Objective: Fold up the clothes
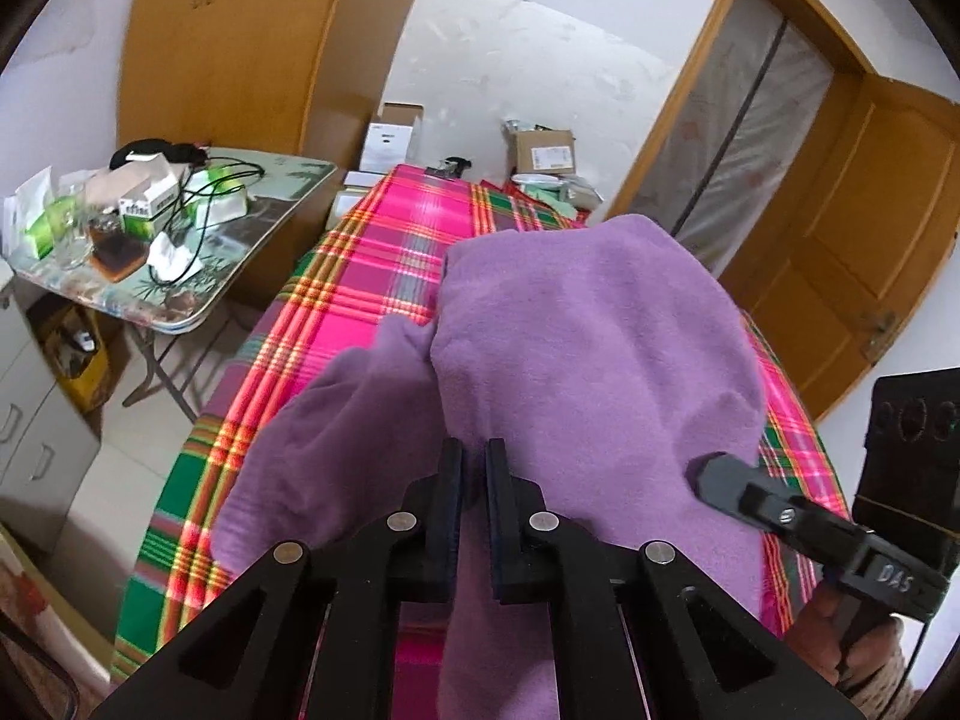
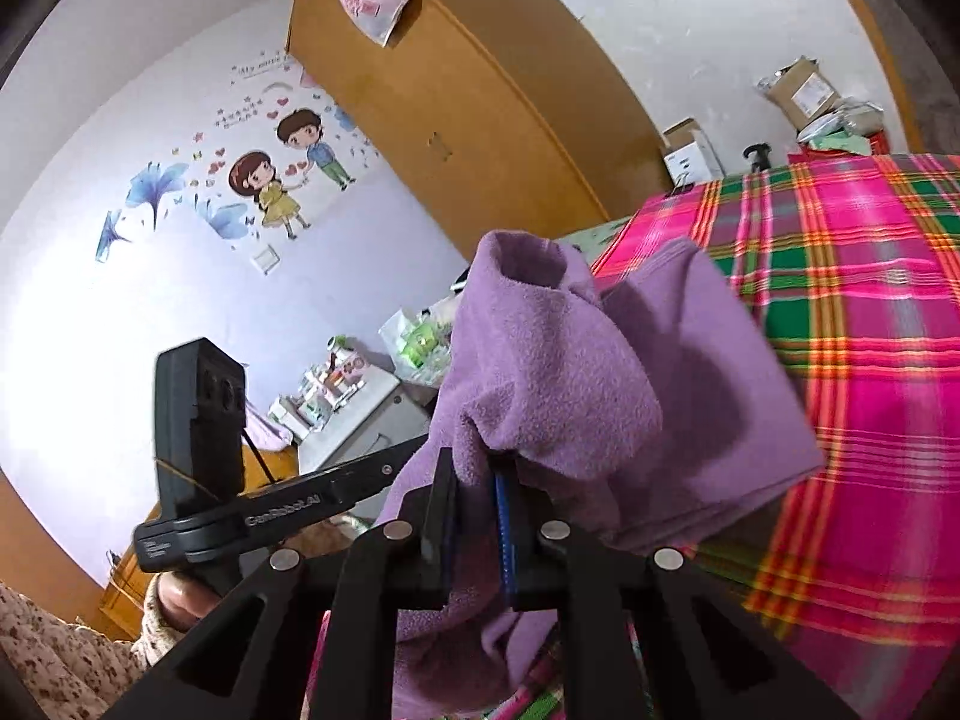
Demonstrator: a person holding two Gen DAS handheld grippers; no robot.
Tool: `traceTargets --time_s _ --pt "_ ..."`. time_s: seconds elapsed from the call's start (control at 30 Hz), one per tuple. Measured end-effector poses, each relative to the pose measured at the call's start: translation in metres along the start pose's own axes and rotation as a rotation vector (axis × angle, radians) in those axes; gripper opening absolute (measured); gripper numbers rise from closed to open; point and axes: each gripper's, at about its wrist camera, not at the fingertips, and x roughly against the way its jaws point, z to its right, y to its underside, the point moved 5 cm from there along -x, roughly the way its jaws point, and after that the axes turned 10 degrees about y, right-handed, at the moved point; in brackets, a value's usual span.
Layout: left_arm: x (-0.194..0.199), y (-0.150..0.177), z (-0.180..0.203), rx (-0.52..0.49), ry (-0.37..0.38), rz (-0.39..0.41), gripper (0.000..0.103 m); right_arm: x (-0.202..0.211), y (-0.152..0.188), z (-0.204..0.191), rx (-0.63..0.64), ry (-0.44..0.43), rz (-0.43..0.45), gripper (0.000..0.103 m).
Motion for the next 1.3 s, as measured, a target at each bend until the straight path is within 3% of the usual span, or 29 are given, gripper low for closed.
traceTargets --time_s 0.43,0.77,0.93,1.17,1.3 --pt "0.037 0.01 0.022 -0.039 0.119 0.043 0.014 -0.032 0.006 -0.005 0.018 0.006 -0.07 0.012" --pt "0.023 0.035 0.043 -0.171 0.104 -0.07 0.045 -0.036 0.007 -0.006 -0.009 -0.044 -0.121 0.017" --pt "0.013 0.042 0.049 -0.244 0.042 -0.098 0.046 -0.034 0.006 -0.006 0.003 -0.047 -0.144 0.022" --pt "0.004 0.039 0.035 -0.18 0.016 -0.094 0.042 -0.009 -0.001 0.014 0.022 -0.003 -0.119 0.028" --pt "0.003 0.037 0.031 -0.162 0.021 -0.088 0.037 0.005 -0.008 0.042 -0.007 0.092 -0.08 0.034"
